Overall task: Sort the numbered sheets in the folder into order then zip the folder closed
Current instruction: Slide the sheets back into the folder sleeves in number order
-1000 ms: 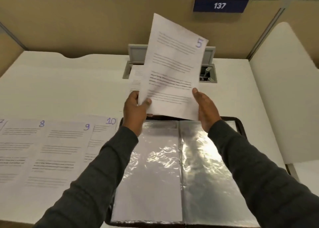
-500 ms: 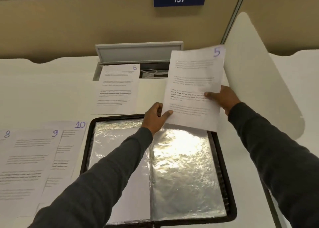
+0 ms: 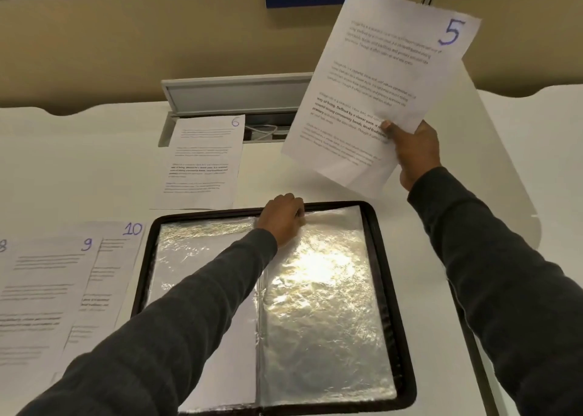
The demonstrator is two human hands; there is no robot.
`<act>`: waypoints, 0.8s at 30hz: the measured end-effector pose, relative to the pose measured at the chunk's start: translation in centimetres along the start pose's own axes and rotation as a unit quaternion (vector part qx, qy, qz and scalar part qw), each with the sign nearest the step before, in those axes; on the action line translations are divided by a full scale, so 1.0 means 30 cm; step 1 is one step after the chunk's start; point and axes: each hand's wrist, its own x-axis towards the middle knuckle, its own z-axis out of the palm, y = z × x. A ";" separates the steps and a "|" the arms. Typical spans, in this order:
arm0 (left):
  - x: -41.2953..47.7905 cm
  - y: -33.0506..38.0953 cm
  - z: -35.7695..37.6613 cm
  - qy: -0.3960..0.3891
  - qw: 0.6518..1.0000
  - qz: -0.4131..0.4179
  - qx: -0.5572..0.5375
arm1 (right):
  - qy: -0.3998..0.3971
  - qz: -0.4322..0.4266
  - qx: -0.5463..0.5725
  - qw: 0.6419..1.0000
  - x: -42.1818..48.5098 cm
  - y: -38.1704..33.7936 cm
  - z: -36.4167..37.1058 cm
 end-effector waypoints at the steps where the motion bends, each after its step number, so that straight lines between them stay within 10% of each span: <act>1: -0.005 0.000 -0.002 -0.001 1.000 -0.001 -0.013 | -0.003 0.003 0.013 1.000 -0.001 0.001 0.010; 24: -0.077 0.033 -0.041 0.027 0.992 0.069 -0.101 | -0.050 0.057 0.131 0.988 -0.033 0.047 0.160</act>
